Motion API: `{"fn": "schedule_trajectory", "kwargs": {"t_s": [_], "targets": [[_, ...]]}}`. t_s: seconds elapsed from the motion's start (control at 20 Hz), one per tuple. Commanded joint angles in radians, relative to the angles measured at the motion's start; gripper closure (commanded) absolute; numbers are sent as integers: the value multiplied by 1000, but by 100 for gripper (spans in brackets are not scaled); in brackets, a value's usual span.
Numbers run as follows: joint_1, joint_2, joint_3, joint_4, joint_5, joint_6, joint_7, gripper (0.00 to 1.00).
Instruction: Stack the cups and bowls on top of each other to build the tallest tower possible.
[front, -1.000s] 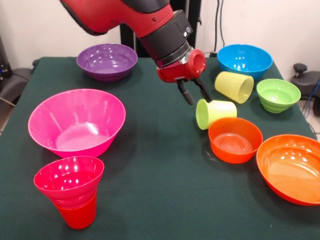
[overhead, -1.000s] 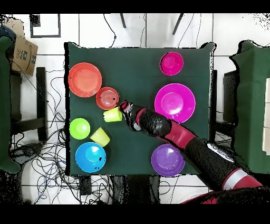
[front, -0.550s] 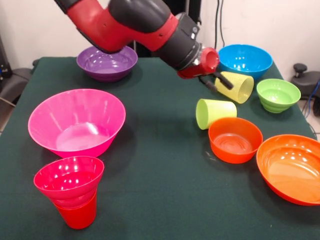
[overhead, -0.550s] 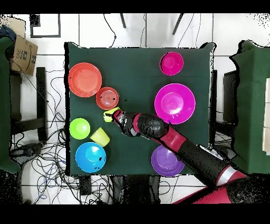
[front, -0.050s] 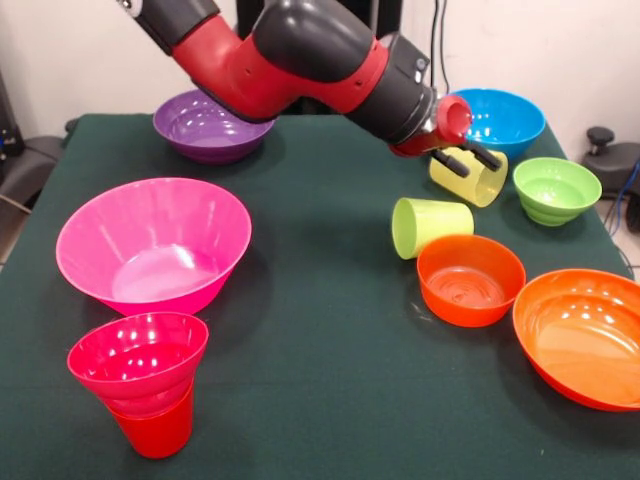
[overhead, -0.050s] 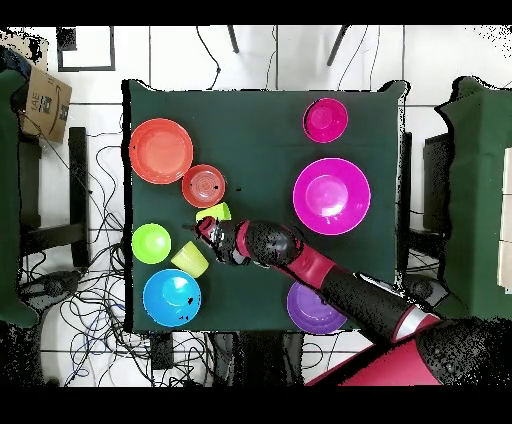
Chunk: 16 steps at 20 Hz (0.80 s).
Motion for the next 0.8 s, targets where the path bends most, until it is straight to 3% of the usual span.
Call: {"fn": "schedule_trajectory", "kwargs": {"t_s": [0.05,0.4,0.8], "targets": [[49,-49,-24,-79,-45,67,-21,0],[75,-120,-103,-211,-88,280,-123,0],[68,-83,-99,-325,-155,354,-169,0]]}}
